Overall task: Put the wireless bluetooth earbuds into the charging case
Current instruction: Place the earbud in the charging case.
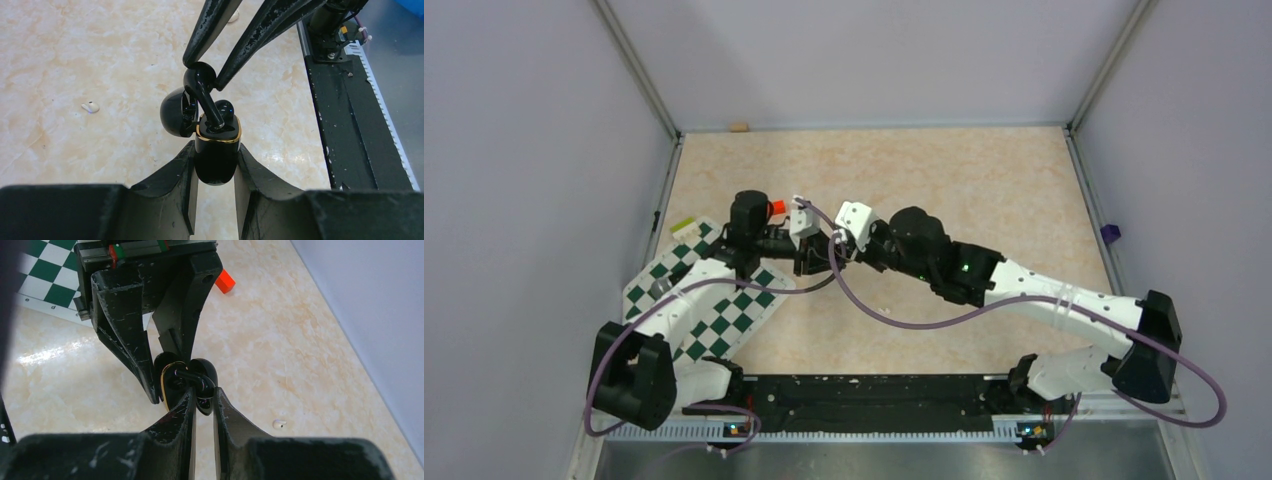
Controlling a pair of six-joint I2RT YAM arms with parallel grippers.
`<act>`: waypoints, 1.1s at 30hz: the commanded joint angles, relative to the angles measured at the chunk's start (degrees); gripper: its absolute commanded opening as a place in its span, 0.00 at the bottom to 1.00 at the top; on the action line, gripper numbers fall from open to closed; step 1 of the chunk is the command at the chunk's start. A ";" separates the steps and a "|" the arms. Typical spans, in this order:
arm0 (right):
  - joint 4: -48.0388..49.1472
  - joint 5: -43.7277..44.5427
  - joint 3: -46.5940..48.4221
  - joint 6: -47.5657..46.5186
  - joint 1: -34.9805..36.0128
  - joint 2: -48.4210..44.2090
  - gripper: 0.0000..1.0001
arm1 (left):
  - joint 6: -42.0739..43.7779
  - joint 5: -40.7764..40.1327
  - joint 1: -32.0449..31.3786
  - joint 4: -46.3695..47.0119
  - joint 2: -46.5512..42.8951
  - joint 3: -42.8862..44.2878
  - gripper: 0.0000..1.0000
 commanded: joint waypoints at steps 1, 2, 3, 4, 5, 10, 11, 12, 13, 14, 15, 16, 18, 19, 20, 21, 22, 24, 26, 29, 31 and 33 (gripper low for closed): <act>3.65 6.93 1.63 -1.71 2.27 -0.08 0.01 | -1.94 2.71 0.83 4.69 -1.70 0.33 0.00; 4.09 7.64 1.47 -1.83 2.48 -0.02 0.01 | -2.98 2.93 1.01 5.77 -1.72 -0.05 0.00; 4.27 8.12 1.39 -1.77 2.54 -0.03 0.01 | -3.79 2.99 1.19 6.78 -1.80 -0.26 0.00; 4.43 8.44 1.34 -1.76 2.55 0.02 0.00 | -4.69 3.10 1.29 7.69 -1.94 -0.50 0.00; 4.36 8.53 1.32 -1.76 2.49 -0.03 0.00 | -5.55 3.13 1.44 8.52 -2.07 -0.78 0.00; 4.19 7.87 1.23 -1.16 2.68 0.38 0.00 | -7.97 3.20 1.82 11.18 -2.26 -1.35 0.00; 4.40 8.06 1.19 -1.08 2.86 0.63 0.00 | -8.01 3.20 1.81 11.21 -2.25 -1.38 0.00; 4.46 8.34 1.22 -1.06 3.04 0.85 0.00 | -8.04 3.15 1.78 11.26 -2.25 -1.39 0.00; 4.70 8.68 1.21 -0.99 3.22 0.96 0.00 | -8.13 3.05 1.76 11.28 -2.30 -1.42 0.00; 5.06 8.99 1.19 -0.86 3.39 1.12 0.00 | -8.17 3.05 1.77 11.27 -2.26 -1.42 0.00; 5.24 9.05 1.18 -0.75 3.48 1.13 0.00 | -8.15 2.96 1.82 11.35 -2.25 -1.48 0.00; 5.40 9.09 1.30 -0.63 3.62 1.13 0.00 | -8.21 2.75 1.78 11.36 -2.25 -1.55 0.00; 5.74 9.72 1.35 -0.41 3.82 1.14 0.00 | -8.15 2.58 1.78 11.38 -2.21 -1.63 0.00; 5.93 10.14 1.37 -0.44 3.85 1.14 0.00 | -8.15 2.33 1.81 11.35 -2.17 -1.65 0.00; 6.11 10.52 1.38 -0.33 3.86 1.22 0.00 | -8.15 2.32 1.78 11.38 -2.20 -1.61 0.00; 6.17 10.89 1.37 -0.30 3.85 1.30 0.00 | -8.07 2.22 1.78 11.34 -2.24 -1.64 0.00; 6.35 11.21 1.36 -0.24 3.83 1.29 0.00 | -8.07 2.10 1.78 11.42 -2.21 -1.65 0.00; 6.60 11.76 1.36 -0.18 3.85 1.27 0.00 | -7.98 2.00 1.78 11.44 -2.17 -1.69 0.00; 6.69 11.86 1.40 -0.19 3.88 1.16 0.00 | -7.89 1.94 1.78 11.44 -2.24 -1.80 0.00; 6.35 10.98 1.38 -0.21 3.94 1.19 0.00 | -8.16 1.88 1.78 11.43 -2.14 -1.63 0.00; 6.07 10.22 1.43 -0.22 3.93 1.45 0.00 | -8.31 1.89 1.78 11.48 -1.95 -1.52 0.00; 5.79 9.86 1.38 -0.28 4.15 1.85 0.00 | -8.53 1.92 1.78 11.75 -1.87 -1.47 0.00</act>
